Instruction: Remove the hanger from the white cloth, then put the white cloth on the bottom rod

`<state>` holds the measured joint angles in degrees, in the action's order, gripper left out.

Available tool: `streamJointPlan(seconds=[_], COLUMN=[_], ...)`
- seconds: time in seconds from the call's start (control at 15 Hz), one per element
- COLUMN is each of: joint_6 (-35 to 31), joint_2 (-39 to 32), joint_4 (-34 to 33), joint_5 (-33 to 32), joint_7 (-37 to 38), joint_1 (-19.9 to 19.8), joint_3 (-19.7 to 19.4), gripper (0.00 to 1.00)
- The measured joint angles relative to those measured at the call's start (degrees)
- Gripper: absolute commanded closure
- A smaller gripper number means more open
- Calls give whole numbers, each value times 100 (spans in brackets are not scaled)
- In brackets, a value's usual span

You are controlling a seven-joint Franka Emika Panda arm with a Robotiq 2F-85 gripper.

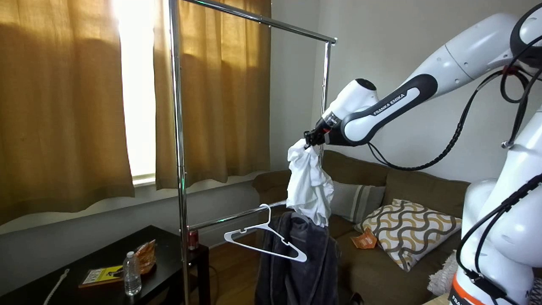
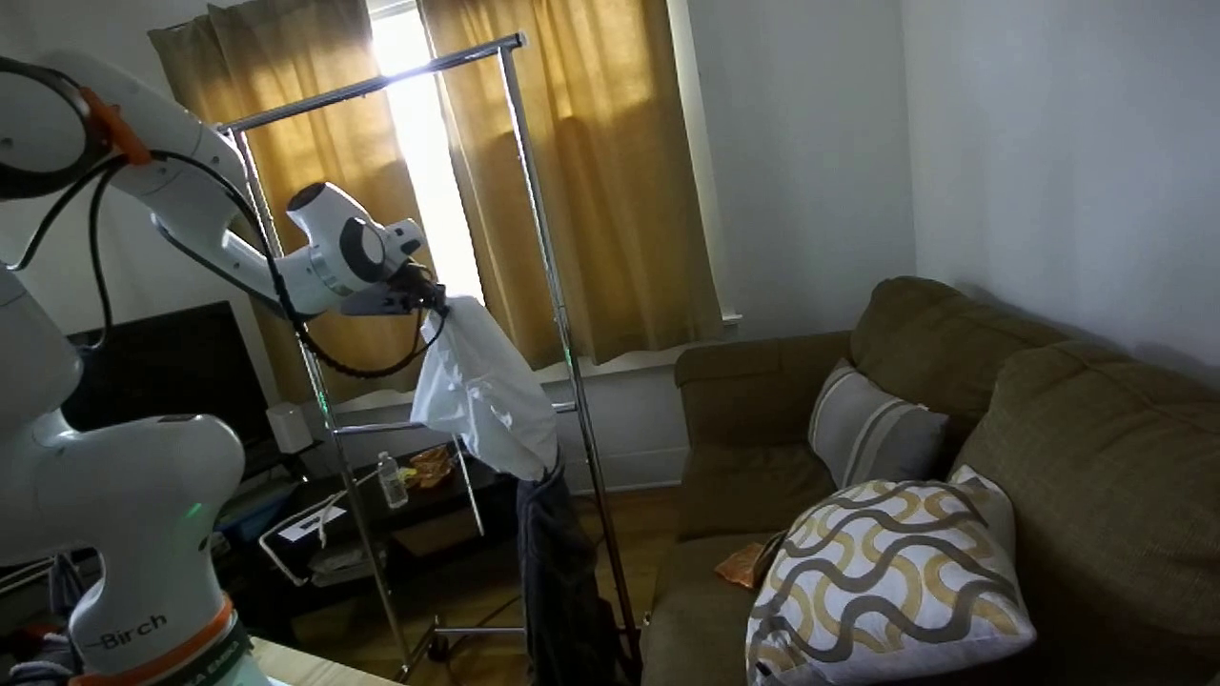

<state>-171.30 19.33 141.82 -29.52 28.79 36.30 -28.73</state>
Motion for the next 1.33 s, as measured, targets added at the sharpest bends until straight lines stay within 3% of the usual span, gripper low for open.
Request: streamJointPlan(seconds=[0.4, 0.87, 1.07, 1.33], joint_6=[-71, -81, -86, -77], joint_2=[202, -85, -281, -318], joint_4=[-54, -655, -1011, -1368], joint_5=[1405, 1980, 2334, 2928], joint_7=[-773, -1609, -2106, -2785], joint_1=[1755, 3047, 3887, 5488], joint_3=[-973, -2440, -3262, -4689], gripper=[98, 98, 98, 98])
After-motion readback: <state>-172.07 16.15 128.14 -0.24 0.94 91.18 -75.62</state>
